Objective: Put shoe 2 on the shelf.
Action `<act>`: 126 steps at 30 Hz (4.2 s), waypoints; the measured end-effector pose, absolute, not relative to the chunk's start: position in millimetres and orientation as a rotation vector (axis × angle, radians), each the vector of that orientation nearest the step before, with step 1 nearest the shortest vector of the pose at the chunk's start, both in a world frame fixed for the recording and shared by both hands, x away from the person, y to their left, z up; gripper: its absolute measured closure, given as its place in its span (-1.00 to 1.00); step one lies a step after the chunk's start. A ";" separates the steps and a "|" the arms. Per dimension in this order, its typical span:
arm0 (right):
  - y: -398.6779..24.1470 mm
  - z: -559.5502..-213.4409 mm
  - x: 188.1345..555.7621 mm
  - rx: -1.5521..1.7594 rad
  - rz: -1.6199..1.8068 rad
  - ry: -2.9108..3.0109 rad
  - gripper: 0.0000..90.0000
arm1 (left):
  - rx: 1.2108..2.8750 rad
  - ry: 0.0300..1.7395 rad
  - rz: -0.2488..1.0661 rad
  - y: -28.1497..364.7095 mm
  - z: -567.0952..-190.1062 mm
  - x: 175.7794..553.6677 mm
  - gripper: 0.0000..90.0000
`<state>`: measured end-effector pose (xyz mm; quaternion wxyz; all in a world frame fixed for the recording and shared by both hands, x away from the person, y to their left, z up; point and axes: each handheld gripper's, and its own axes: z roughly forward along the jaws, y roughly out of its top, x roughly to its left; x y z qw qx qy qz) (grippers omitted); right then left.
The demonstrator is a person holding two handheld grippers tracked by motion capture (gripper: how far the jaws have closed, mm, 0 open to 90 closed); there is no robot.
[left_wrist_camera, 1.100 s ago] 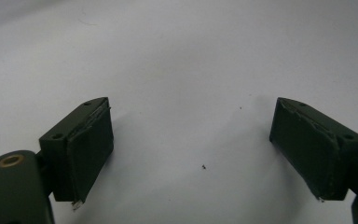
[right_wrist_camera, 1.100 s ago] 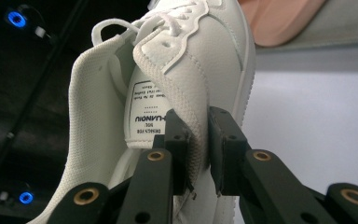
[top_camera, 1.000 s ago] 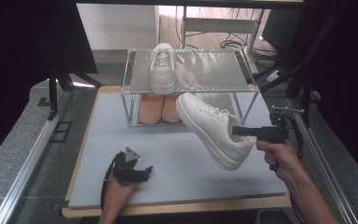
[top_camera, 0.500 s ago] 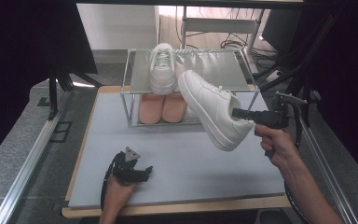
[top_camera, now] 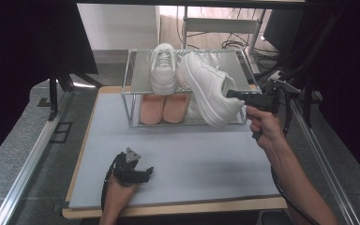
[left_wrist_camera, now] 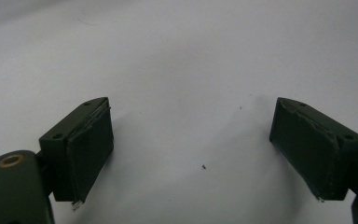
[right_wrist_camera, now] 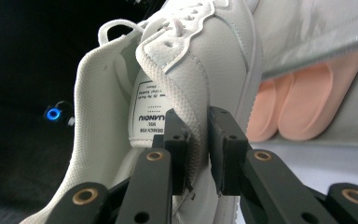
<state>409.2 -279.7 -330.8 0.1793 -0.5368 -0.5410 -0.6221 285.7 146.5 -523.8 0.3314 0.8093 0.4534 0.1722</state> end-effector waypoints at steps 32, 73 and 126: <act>-219.2 -322.0 484.2 -1.905 -1.804 -1.538 0.58 | 2.116 1.183 0.452 146.5 -523.8 285.5 -0.70; -241.5 -334.0 437.8 -1.487 -1.878 -1.896 0.33 | 2.114 1.184 0.452 146.3 -523.8 285.4 -0.70; -201.1 -370.1 441.4 -1.472 -1.872 -2.048 1.00 | 2.117 1.184 0.449 146.5 -523.7 285.4 -0.70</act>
